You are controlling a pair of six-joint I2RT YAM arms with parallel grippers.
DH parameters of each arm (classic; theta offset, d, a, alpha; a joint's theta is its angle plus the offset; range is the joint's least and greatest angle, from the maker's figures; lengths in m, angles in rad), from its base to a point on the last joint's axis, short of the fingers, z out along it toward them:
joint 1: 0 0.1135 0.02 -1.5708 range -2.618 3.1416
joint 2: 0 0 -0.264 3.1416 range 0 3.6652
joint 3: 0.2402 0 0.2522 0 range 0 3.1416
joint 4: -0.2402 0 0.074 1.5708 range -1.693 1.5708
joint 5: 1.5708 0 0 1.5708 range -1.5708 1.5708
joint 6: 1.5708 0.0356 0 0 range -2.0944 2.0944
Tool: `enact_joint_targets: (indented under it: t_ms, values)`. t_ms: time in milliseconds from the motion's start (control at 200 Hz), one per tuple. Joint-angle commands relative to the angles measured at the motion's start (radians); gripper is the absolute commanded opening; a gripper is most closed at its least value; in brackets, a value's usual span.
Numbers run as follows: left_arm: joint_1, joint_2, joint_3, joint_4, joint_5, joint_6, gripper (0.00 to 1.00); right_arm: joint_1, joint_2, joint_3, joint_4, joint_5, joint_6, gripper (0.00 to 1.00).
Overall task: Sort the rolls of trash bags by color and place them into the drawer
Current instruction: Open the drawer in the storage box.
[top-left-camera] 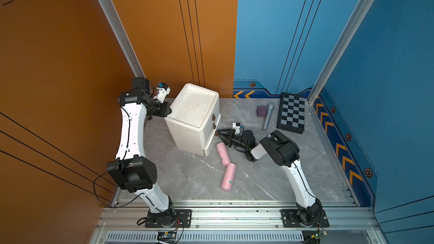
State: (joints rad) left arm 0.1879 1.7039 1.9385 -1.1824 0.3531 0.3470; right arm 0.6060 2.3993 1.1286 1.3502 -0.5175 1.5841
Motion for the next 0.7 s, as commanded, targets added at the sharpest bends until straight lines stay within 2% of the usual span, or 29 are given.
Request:
enact_joint_targets:
  t_ms: [0,280,500,691]
  values:
    - [-0.041,-0.022,-0.035,-0.149,0.079,0.007,0.00,-0.005,-0.042,-0.009,0.067,0.014,0.013,0.38]
    - [-0.045,-0.021,-0.033,-0.149,0.075,0.009,0.00,-0.002,-0.040,-0.022,0.012,0.014,-0.019,0.31]
    - [-0.045,-0.021,-0.035,-0.150,0.073,0.009,0.00,-0.010,-0.113,-0.085,-0.178,0.046,-0.108,0.32]
    - [-0.045,-0.021,-0.033,-0.149,0.073,0.009,0.00,-0.018,-0.192,-0.063,-0.463,0.053,-0.267,0.36]
